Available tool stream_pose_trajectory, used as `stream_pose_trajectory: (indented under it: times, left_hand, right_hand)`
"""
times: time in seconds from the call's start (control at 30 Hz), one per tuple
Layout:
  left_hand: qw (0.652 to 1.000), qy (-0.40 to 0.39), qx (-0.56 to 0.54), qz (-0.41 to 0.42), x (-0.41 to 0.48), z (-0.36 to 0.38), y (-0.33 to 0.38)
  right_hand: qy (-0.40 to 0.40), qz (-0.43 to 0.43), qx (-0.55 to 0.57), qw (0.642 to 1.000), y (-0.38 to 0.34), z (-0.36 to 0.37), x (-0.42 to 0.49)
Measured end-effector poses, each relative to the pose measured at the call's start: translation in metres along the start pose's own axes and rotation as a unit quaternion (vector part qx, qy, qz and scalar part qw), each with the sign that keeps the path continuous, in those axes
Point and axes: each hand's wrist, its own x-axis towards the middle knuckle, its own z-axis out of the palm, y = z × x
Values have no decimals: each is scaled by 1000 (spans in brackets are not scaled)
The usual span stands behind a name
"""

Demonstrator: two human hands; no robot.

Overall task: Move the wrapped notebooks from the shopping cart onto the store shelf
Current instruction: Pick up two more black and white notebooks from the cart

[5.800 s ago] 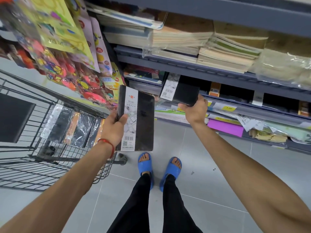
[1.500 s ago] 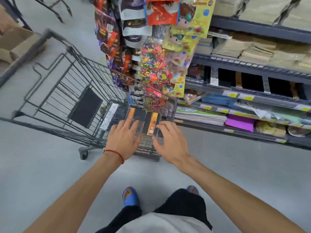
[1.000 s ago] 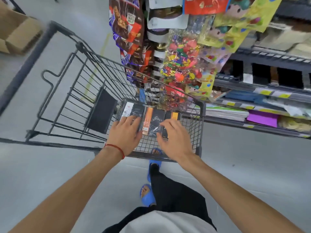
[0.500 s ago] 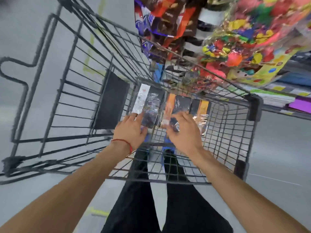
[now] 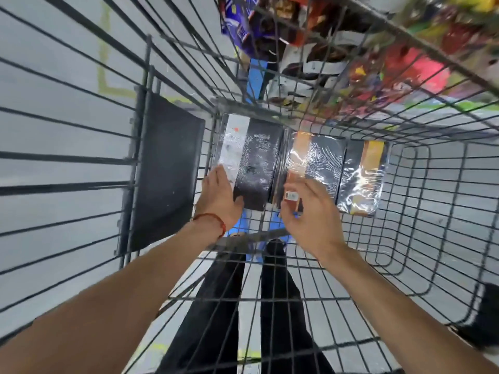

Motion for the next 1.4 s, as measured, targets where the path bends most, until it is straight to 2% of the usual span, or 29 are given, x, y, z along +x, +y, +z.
stream_pose_trajectory:
  times: [0.37,0.5,1.07,1.17,1.3,1.4]
  left_hand:
    - [995,59,-62,-46,16,16,13]
    - [985,113,-105,-78,23,13,16]
    - [961,109,-171,-190,38,6,26]
    - [953,129,-199,-188,32,3,26]
    - [929,135,-301,-165,22,-1,26]
    - [933,146,-303,-128,11,-4,24]
  right_hand:
    - [-11,-6,-24,1000,14,8,13]
    - [-7,-19,-38,999,17,7,15]
    - [10,-42,-81,996,32,5,17]
    - [19,-44,-79,996,32,3,16]
    - [17,-48,-86,995,28,0,16]
    - [19,-49,-85,995,22,-4,14]
